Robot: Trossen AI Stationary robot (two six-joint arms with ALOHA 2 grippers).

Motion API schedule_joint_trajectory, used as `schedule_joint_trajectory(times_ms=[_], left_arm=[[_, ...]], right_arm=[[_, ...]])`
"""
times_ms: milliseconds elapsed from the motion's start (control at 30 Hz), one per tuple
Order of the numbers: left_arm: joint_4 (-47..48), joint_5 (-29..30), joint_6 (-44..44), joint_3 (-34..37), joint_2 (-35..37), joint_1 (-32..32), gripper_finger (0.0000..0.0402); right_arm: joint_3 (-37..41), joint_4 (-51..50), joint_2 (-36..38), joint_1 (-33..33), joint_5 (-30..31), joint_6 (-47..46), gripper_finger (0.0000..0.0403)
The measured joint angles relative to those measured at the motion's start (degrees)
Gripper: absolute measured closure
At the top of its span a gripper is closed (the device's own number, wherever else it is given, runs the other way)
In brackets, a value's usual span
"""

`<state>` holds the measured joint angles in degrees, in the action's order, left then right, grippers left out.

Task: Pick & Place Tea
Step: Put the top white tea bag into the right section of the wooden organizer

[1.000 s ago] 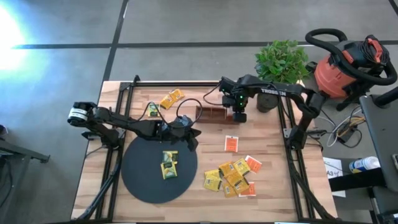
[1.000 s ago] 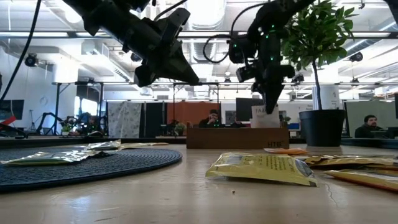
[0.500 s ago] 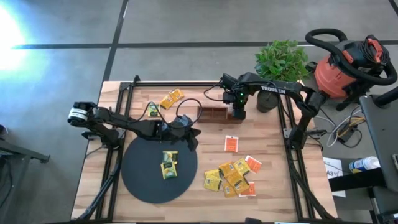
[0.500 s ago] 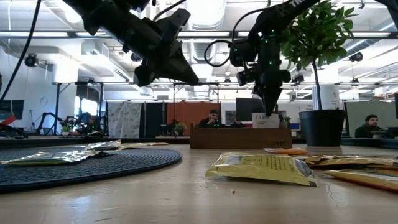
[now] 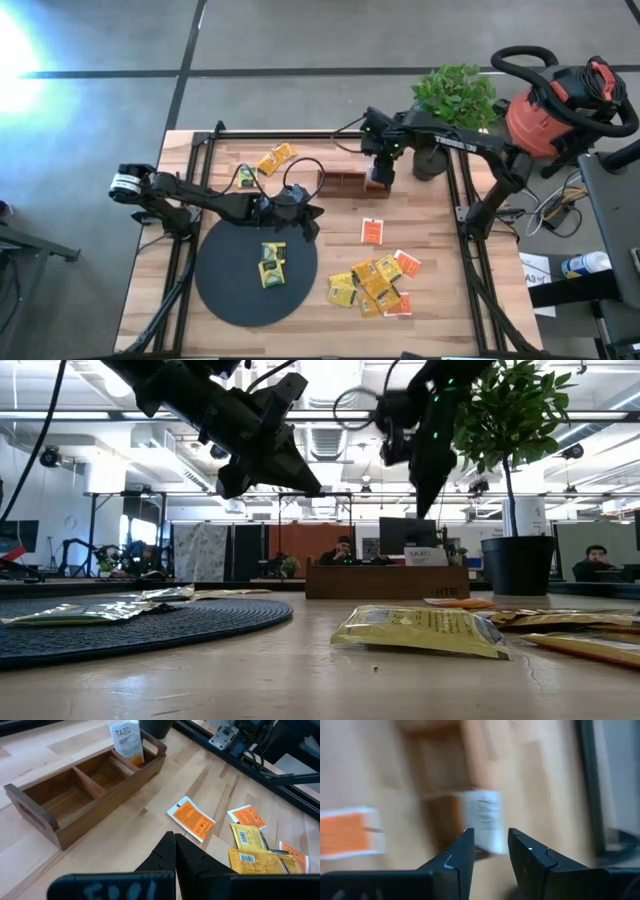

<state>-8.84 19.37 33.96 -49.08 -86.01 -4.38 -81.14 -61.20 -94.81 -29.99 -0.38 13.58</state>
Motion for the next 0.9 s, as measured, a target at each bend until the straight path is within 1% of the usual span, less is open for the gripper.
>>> schedule_joint_trajectory(times_ms=[67, 133, 167, 233, 333, 400, 500, 633, 700, 767, 900], left_arm=[[-1.6, -0.3, -1.8, 0.0, -1.0, 0.0, 0.0401], [-4.1, -1.0, -3.3, 0.0, -2.3, 0.3, 0.0401], [-6.0, -2.1, -3.6, 0.0, -3.2, 0.5, 0.0401], [-9.8, -6.6, -3.4, 0.0, -5.3, 1.1, 0.0401], [-17.1, -13.5, -2.0, 0.0, -9.7, 1.7, 0.0401], [-20.3, -15.7, -1.4, -1.0, -13.2, 1.8, 0.0401], [-20.7, -16.4, -1.4, -4.0, -18.0, 1.7, 0.0401], [-20.4, -21.1, -0.8, -9.4, -23.8, 1.7, 0.0401], [-18.9, -22.2, -1.1, -12.5, -25.7, 1.4, 0.0401], [-15.5, -22.3, -2.5, -15.6, -27.0, 1.1, 0.0401], [-6.5, -20.7, -9.2, -21.3, -29.7, 0.8, 0.0401]], right_arm=[[1.4, -0.5, 1.8, 0.0, -7.1, -5.5, 0.0294], [3.8, -0.7, 3.5, 0.8, -12.7, -11.2, 0.0297], [5.2, -0.5, 4.3, 1.5, -14.8, -13.8, 0.0299], [8.5, -0.1, 6.2, 3.9, -16.4, -18.9, 0.0302], [14.1, 1.4, 8.3, 8.4, -16.7, -27.2, 0.0303], [18.1, 4.0, 9.7, 11.5, -16.6, -32.7, 0.0302], [24.2, 10.4, 12.5, 15.9, -15.6, -41.4, 0.0301], [31.7, 18.9, 16.5, 19.4, -11.1, -57.0, 0.0306], [34.8, 22.4, 18.4, 20.4, -8.4, -64.7, 0.0307], [37.9, 26.1, 20.0, 21.4, -7.6, -70.7, 0.0307], [42.3, 30.6, 21.6, 23.3, -6.7, -77.3, 0.0303]])
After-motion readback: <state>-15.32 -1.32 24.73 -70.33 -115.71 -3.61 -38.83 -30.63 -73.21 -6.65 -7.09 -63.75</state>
